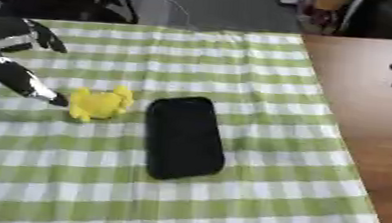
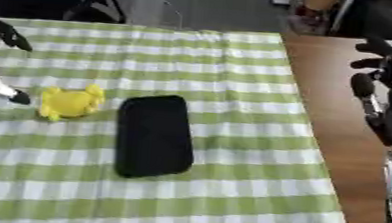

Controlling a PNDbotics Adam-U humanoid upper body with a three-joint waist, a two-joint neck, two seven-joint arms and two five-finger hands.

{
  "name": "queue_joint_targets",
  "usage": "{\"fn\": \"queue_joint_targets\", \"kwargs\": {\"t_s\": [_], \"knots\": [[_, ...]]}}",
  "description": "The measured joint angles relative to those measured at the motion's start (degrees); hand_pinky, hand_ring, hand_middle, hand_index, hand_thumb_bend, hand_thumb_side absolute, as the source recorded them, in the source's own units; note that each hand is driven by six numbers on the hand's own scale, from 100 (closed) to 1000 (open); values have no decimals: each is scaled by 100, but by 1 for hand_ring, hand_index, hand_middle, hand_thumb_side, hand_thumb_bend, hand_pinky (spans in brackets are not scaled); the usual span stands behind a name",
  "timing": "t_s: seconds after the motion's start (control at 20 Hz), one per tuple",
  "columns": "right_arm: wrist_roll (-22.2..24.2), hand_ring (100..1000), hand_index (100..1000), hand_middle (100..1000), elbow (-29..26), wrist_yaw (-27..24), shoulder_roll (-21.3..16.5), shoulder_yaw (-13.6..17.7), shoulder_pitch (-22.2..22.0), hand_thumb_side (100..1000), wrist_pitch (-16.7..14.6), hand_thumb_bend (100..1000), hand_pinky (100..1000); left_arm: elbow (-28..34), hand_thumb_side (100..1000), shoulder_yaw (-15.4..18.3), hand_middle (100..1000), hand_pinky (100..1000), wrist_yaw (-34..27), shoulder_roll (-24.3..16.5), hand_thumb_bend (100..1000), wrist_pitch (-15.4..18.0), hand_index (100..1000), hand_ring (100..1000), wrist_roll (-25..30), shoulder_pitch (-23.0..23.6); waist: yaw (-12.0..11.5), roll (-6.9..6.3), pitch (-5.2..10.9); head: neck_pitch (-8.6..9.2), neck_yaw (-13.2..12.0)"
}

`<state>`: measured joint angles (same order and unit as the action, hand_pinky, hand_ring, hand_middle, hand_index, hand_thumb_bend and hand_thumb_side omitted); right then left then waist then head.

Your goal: Pick up objects on the table and place them in the box.

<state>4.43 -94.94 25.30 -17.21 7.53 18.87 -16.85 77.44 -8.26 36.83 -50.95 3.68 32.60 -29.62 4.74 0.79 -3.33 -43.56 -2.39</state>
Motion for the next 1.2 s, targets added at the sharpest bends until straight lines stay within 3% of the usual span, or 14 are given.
{"fn": "queue_joint_targets", "kwargs": {"t_s": [0.5,1.2], "knots": [[34,681,932,778,1,-24,0,-19,0,1000,6,653,506,-1272,410,-132,747,766,544,508,978,206,849,751,129,-531,-7,0,0,26,41],[47,682,932,778,1,-39,0,-31,0,1000,-2,654,506,-1425,425,-288,746,812,785,843,1000,456,848,749,100,-736,-23,7,0,43,42]]}}
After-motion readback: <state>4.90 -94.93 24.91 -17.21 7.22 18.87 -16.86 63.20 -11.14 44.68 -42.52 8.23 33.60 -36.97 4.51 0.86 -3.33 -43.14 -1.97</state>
